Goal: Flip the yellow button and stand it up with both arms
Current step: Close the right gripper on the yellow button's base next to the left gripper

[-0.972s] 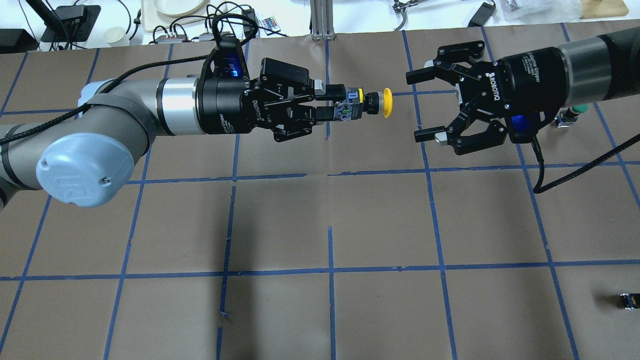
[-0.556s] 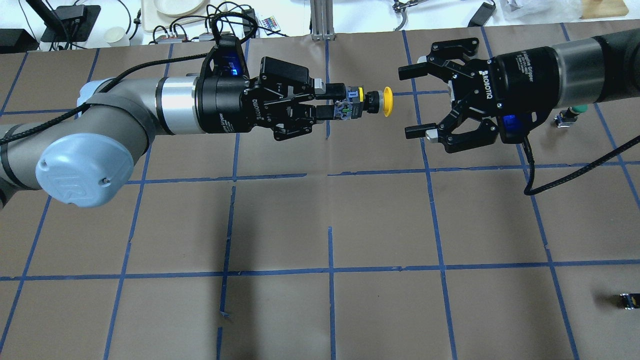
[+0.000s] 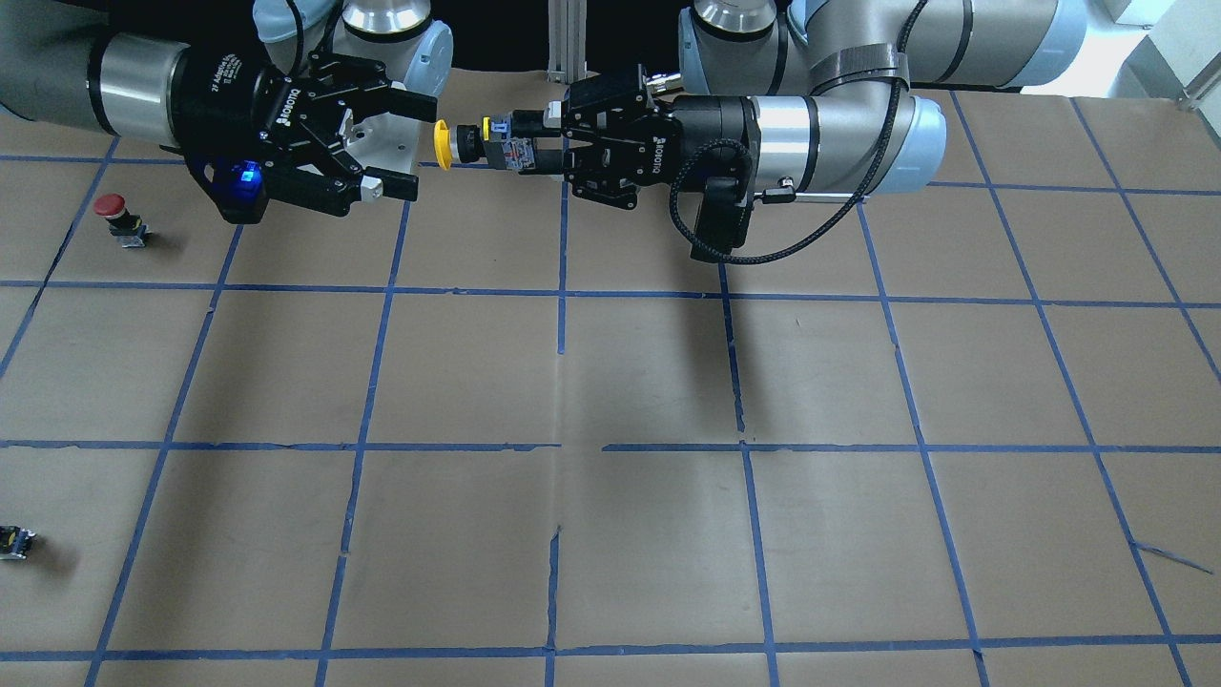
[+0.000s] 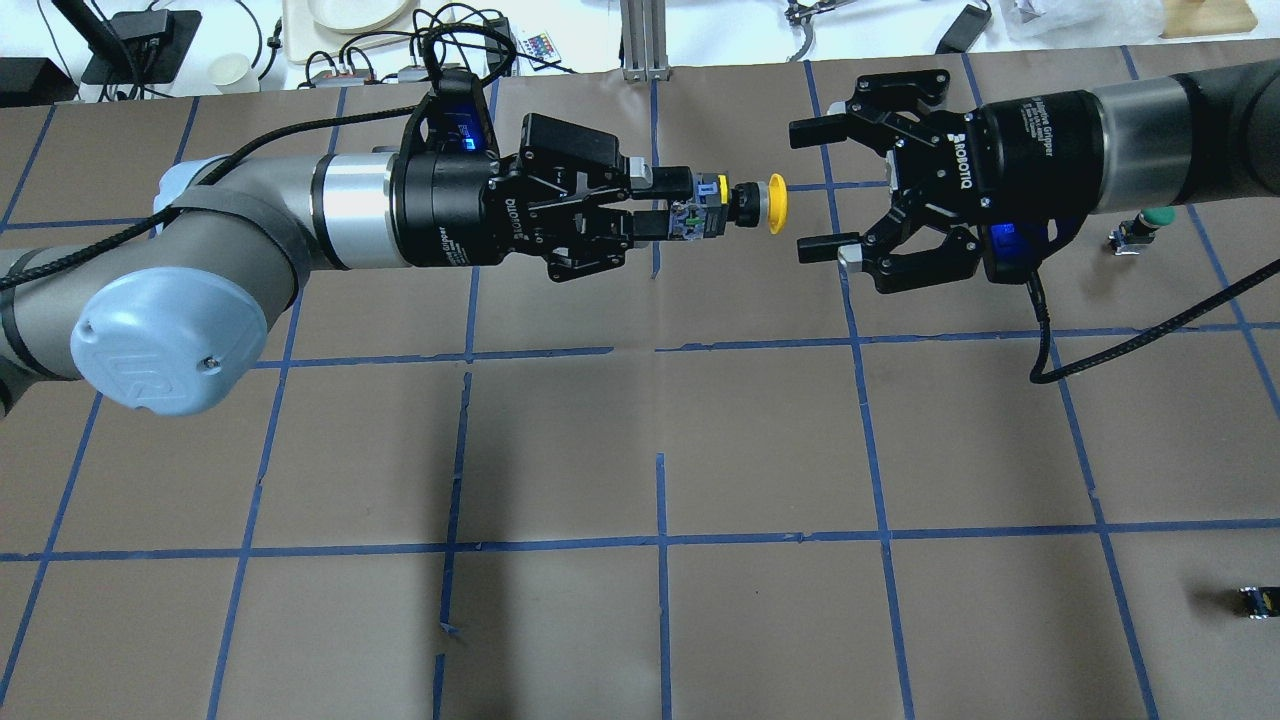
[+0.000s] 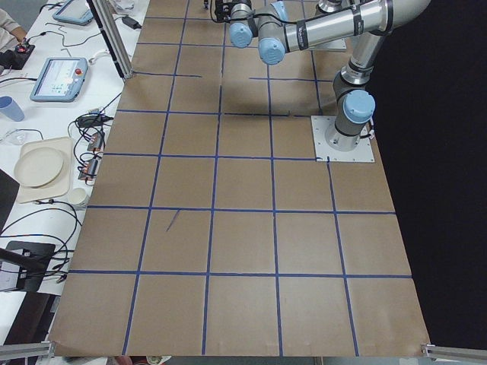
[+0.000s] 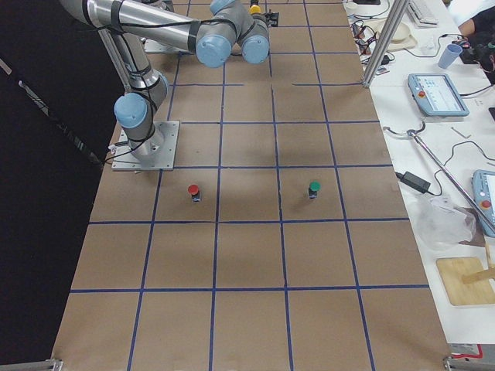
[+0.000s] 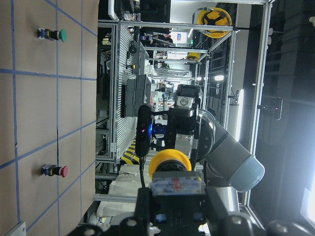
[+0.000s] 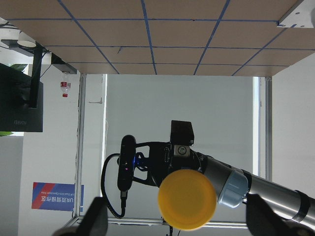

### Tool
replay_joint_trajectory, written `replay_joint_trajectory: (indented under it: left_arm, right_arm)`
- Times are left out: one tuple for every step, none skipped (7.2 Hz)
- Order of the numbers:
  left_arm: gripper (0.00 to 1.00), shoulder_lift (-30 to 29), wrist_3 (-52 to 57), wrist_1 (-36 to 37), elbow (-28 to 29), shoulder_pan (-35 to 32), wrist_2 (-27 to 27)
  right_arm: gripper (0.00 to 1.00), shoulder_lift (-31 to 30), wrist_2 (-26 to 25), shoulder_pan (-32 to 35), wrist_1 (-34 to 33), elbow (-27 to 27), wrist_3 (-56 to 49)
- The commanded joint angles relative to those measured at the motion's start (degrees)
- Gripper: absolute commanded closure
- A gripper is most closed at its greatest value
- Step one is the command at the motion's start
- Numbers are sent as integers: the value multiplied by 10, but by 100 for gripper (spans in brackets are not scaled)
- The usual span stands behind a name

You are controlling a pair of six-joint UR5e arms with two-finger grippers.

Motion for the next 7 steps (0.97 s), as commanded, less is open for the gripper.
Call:
replay_joint_trajectory:
  left_arm:
    - [100,0,0,0,-1,0,0]
    - [100,1,-2,-1,-1,0,0]
    - [100,1,-2,-1,-1,-1,0]
    - [100,2,-2,-1,-2,-1,0]
    - [100,2,-2,-1,-1,-1,0]
    - [100,2,-2,-1,-1,-1,0]
    - [100,4,-3,-1,-1,-1,0]
  right_arm:
    - [2,2,0,15,3,0,6]
    - [2,-2,-1,15,3,0,8]
    - [2,-4,-1,16,4,0,9]
    - [2,-4,-1,17,16,0,9]
    - [7,-1,-5,17,17,-1,9]
    - [24,1,-5,16,17,-1,8]
    - [44,1,-5,14,17,-1,8]
